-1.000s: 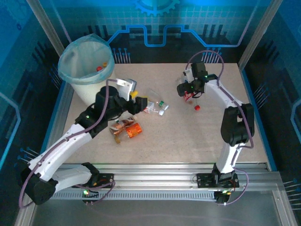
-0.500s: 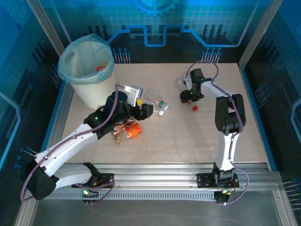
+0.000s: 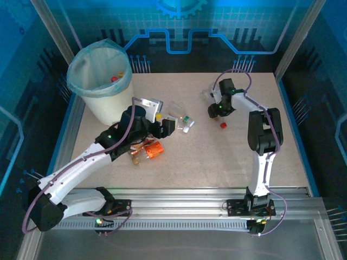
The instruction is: Put the plastic bottles in the bin
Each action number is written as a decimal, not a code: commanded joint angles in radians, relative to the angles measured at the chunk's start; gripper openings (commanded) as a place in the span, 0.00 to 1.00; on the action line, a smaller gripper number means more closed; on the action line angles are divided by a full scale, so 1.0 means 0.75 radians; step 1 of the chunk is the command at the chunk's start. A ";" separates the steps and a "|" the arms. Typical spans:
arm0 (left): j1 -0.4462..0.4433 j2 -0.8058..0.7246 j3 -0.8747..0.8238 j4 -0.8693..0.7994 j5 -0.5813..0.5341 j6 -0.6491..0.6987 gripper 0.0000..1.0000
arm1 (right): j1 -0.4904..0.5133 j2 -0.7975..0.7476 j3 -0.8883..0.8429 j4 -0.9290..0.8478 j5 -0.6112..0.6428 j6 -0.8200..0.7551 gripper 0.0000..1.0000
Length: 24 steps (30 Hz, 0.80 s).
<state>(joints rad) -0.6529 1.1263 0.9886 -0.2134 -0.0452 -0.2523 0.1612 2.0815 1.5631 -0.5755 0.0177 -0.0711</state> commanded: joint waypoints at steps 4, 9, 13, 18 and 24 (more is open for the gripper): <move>-0.009 -0.038 0.013 0.006 -0.038 0.020 0.75 | -0.023 -0.166 -0.068 -0.020 -0.104 0.006 0.56; -0.009 -0.053 0.019 0.009 -0.054 0.015 0.75 | -0.028 -0.243 -0.120 -0.023 -0.172 0.023 0.52; -0.009 -0.062 0.029 0.017 -0.089 -0.001 0.77 | -0.029 -0.358 -0.198 0.002 -0.251 0.067 0.49; 0.001 -0.050 0.052 0.054 -0.104 -0.053 0.82 | -0.007 -0.560 -0.304 0.066 -0.362 0.153 0.49; 0.086 0.024 0.118 0.102 -0.017 -0.242 0.83 | 0.096 -0.793 -0.399 0.115 -0.510 0.197 0.49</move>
<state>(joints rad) -0.6212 1.1202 1.0252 -0.1879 -0.0902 -0.3401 0.1886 1.5616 1.2938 -0.5312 -0.2668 0.0387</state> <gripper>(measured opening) 0.833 0.508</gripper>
